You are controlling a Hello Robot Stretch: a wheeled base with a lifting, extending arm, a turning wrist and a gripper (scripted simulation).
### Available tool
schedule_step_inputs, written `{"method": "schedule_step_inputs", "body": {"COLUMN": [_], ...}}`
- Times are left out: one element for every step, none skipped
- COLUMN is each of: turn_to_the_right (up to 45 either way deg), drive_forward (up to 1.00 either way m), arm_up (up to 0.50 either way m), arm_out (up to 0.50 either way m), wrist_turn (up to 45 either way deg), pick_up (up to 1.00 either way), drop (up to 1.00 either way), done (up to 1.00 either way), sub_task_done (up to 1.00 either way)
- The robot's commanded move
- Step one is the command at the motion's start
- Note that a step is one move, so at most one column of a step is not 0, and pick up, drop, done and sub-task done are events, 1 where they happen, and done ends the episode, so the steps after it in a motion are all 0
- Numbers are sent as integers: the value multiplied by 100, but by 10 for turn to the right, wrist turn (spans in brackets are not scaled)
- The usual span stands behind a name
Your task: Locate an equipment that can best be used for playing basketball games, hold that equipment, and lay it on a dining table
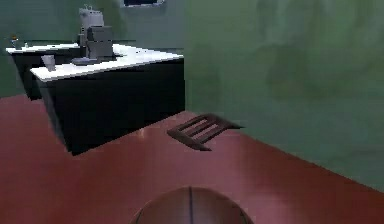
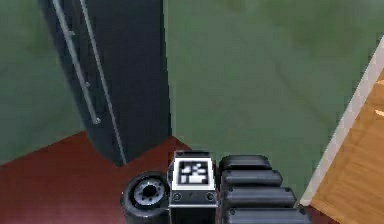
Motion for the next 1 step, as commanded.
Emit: {"method": "schedule_step_inputs", "body": {"turn_to_the_right": [330], "drive_forward": [0], "arm_up": [0], "arm_out": [0], "wrist_turn": [0], "pick_up": [0], "drop": [0], "done": [0], "sub_task_done": [0]}}
